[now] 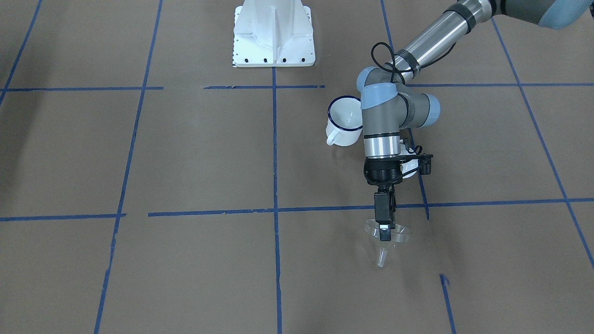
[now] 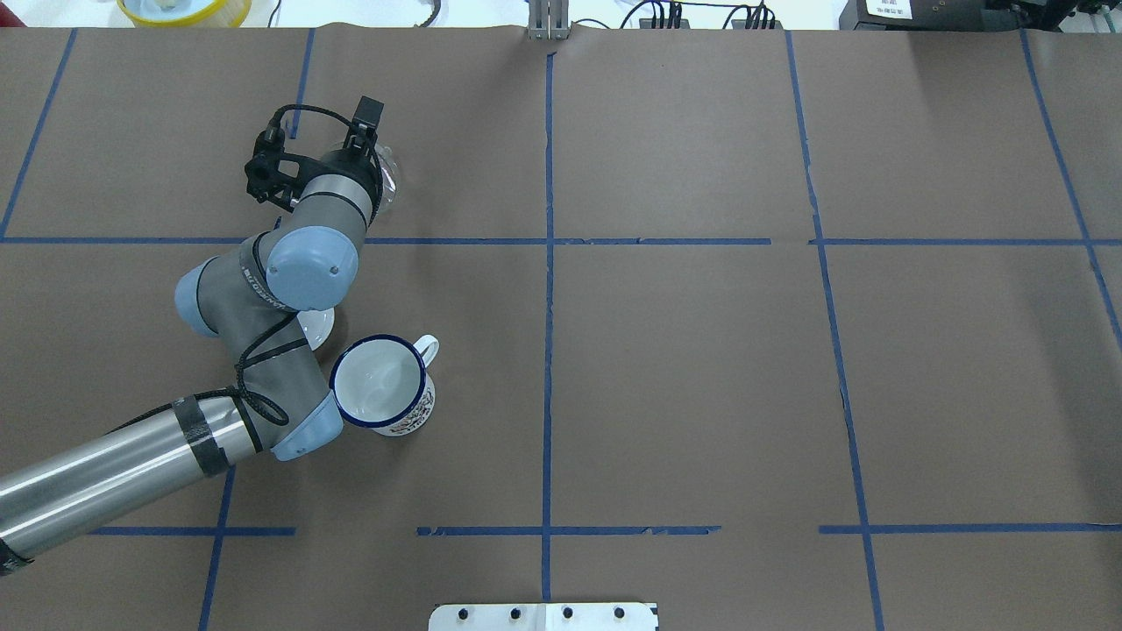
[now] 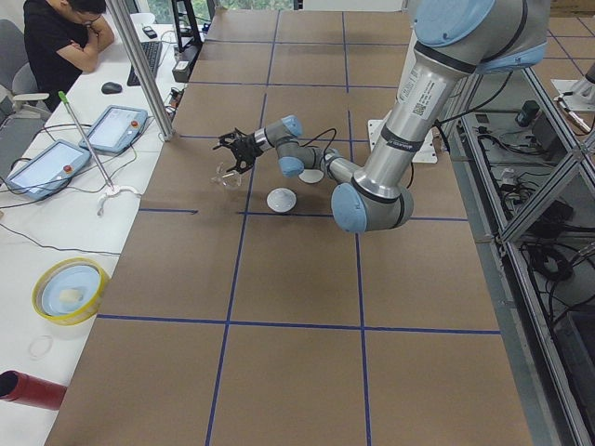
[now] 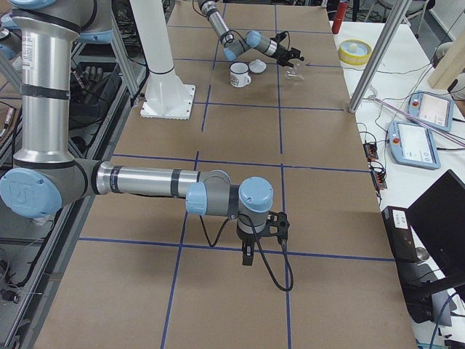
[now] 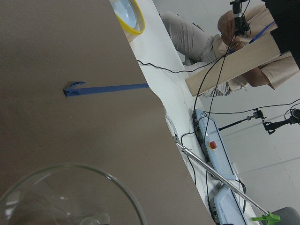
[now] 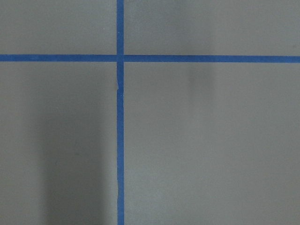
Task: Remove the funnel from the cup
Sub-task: 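Lower the funnel onto the table farther from the robot and open the left gripper, then move the left gripper over the white lid beside the mug, then lower the left gripper and grasp the white lid by its knob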
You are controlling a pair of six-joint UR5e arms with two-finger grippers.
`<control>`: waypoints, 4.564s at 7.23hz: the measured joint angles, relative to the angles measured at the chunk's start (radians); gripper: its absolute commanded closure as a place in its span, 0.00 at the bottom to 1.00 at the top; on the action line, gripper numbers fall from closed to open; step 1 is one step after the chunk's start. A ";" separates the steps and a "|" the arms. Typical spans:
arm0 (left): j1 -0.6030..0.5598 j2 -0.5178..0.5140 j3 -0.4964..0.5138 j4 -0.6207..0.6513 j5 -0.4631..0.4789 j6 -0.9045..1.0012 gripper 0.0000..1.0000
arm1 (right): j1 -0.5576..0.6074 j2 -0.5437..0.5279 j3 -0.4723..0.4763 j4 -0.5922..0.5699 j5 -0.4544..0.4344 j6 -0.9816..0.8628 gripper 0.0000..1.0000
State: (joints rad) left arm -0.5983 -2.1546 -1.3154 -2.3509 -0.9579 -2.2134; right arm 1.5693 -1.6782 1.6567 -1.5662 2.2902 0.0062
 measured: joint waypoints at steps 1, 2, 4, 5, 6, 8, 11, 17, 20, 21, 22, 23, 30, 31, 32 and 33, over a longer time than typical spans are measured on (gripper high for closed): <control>-0.003 0.004 -0.021 0.000 -0.015 0.056 0.00 | 0.000 0.000 0.000 0.000 0.000 0.000 0.00; -0.009 0.014 -0.064 0.005 -0.058 0.126 0.00 | 0.000 0.000 0.000 0.000 0.000 0.000 0.00; -0.018 0.117 -0.225 0.021 -0.169 0.249 0.00 | 0.000 0.000 0.000 0.000 0.000 0.000 0.00; -0.020 0.182 -0.328 0.057 -0.236 0.319 0.00 | 0.000 0.000 0.000 0.000 0.000 0.000 0.00; -0.033 0.224 -0.423 0.141 -0.350 0.398 0.00 | 0.000 0.000 0.000 0.000 0.000 0.000 0.00; -0.115 0.237 -0.538 0.355 -0.654 0.611 0.00 | 0.000 0.000 0.000 0.000 0.000 0.000 0.00; -0.182 0.239 -0.565 0.545 -0.923 1.013 0.00 | 0.000 0.000 0.000 0.000 0.000 0.000 0.00; -0.172 0.245 -0.439 0.610 -1.041 1.235 0.01 | 0.000 0.000 0.000 0.000 0.000 0.000 0.00; -0.168 0.245 -0.409 0.607 -1.041 1.236 0.22 | 0.000 0.000 0.000 0.000 0.000 0.000 0.00; -0.167 0.245 -0.405 0.607 -1.041 1.236 0.28 | 0.000 0.000 0.000 0.000 0.000 0.000 0.00; -0.165 0.245 -0.405 0.607 -1.041 1.236 0.29 | 0.000 0.000 0.000 0.000 0.000 0.000 0.00; -0.163 0.246 -0.406 0.608 -1.041 1.234 0.30 | 0.000 0.000 0.000 0.000 0.000 0.000 0.00; -0.150 0.246 -0.388 0.607 -1.105 1.232 0.41 | 0.000 0.000 0.000 0.000 0.000 0.000 0.00; -0.149 0.246 -0.386 0.607 -1.105 1.232 0.45 | 0.000 0.000 0.000 0.000 0.000 0.000 0.00; -0.149 0.246 -0.387 0.607 -1.105 1.232 0.48 | 0.000 0.000 0.000 0.000 0.000 0.000 0.00; -0.149 0.246 -0.387 0.608 -1.105 1.233 0.52 | 0.000 0.000 0.000 0.000 0.000 0.000 0.00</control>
State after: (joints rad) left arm -0.7471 -1.9089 -1.7024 -1.7431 -2.0632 -0.9802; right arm 1.5693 -1.6782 1.6567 -1.5662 2.2902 0.0061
